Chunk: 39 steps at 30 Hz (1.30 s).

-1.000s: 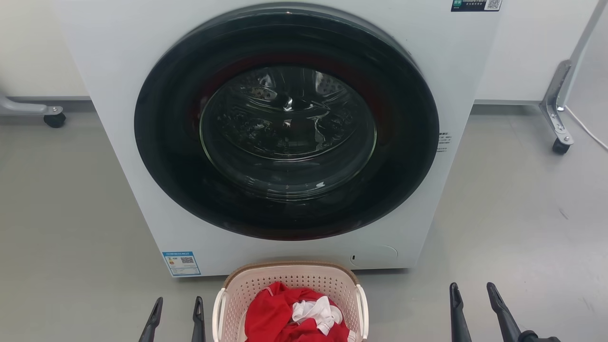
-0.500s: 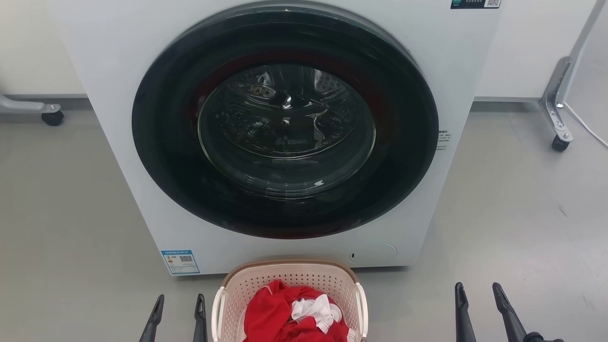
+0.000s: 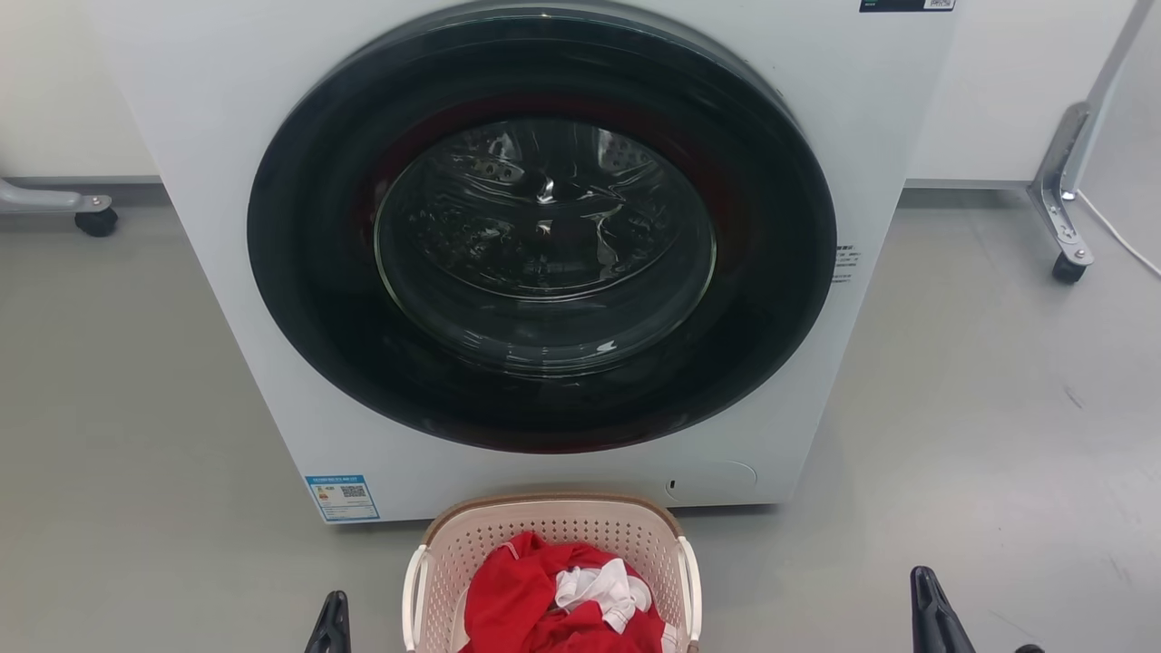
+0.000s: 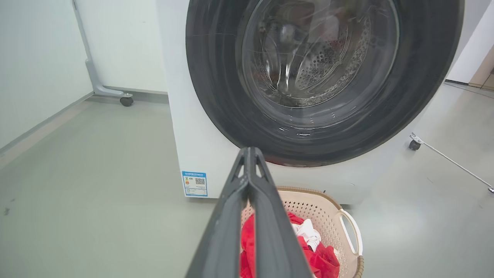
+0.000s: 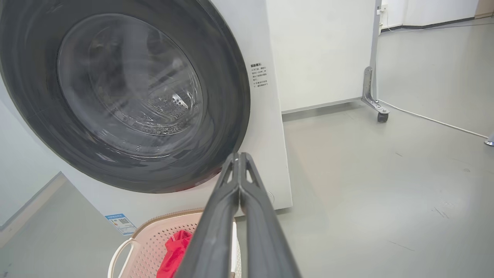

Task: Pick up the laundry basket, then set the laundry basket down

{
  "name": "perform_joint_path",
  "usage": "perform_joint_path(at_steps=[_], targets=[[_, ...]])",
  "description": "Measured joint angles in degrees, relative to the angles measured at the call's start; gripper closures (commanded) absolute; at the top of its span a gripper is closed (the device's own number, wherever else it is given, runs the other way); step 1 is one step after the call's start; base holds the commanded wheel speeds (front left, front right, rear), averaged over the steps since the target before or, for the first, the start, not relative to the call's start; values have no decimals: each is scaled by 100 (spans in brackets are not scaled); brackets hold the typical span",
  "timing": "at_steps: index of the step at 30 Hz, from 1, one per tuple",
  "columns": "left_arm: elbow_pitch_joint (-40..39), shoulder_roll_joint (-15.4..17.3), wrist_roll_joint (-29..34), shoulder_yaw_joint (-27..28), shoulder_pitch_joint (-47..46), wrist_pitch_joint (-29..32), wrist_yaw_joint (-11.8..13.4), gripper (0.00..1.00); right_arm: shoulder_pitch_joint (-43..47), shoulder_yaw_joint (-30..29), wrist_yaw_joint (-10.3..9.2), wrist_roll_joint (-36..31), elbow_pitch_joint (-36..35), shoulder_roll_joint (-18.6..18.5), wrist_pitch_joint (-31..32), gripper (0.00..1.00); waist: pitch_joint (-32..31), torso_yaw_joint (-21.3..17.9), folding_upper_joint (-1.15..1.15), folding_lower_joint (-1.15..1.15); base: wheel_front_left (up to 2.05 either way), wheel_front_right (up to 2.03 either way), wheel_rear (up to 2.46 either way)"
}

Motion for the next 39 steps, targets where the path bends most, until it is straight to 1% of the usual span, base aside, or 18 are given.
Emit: perform_joint_path(at_steps=[9, 29, 37, 39], targets=[[88, -19, -866, 148, -118, 230, -134, 100, -115, -198, 142, 823, 126, 24, 238, 100, 32, -18, 0, 0, 0, 0, 0], [294, -66, -2513, 497, -377, 680, -419, 100, -493, -627, 402, 2460, 454, 68, 704, 100, 100, -56, 0, 0, 0, 0, 0], [383, -109, -3138, 641, -517, 856, -522, 100, -583, -793, 546, 3082, 594, 81, 861, 100, 127, -71, 0, 0, 0, 0, 0], [407, -121, -3403, 687, -591, 914, -570, 100, -687, -860, 591, 3337, 632, 89, 932, 100, 138, -77, 0, 0, 0, 0, 0]])
